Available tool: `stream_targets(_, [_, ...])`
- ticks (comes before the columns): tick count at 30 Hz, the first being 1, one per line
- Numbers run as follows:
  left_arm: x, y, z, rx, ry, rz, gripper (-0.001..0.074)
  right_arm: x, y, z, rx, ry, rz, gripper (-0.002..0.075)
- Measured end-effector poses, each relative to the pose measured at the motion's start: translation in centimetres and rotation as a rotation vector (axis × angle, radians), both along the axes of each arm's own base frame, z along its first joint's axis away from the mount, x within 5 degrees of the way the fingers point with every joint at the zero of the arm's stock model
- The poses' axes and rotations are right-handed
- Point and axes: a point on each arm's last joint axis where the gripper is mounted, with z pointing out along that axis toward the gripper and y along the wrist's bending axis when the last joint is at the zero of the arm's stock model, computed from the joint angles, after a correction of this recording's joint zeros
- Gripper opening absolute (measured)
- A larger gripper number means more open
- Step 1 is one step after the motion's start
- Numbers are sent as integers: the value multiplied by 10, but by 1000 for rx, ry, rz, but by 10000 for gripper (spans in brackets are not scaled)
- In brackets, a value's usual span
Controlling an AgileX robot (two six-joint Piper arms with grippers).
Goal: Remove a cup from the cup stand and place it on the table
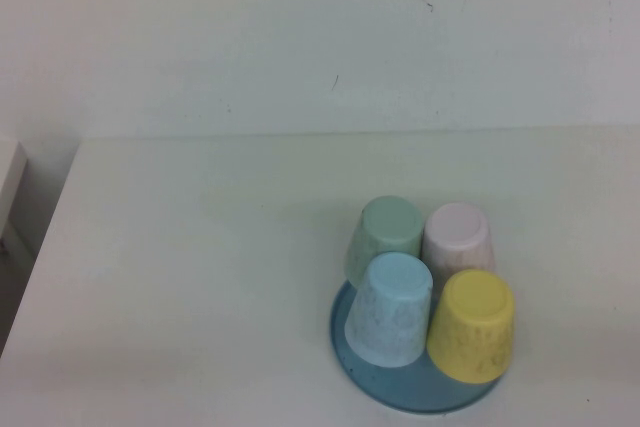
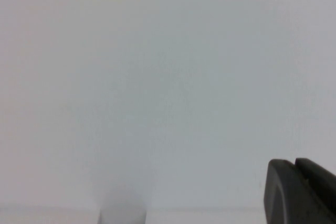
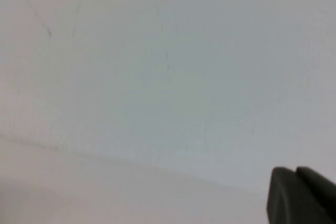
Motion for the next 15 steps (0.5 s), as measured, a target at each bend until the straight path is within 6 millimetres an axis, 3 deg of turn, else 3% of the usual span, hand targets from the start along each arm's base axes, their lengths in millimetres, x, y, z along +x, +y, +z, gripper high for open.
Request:
stream_targets(6, [-5,2,19,-7,-217,15,-2,-4,1,22,-11,-248,12,-3])
stream_targets(15, [-7,2,23,-36,-264,10,-2,-9,2,36,30,-413,27,-3])
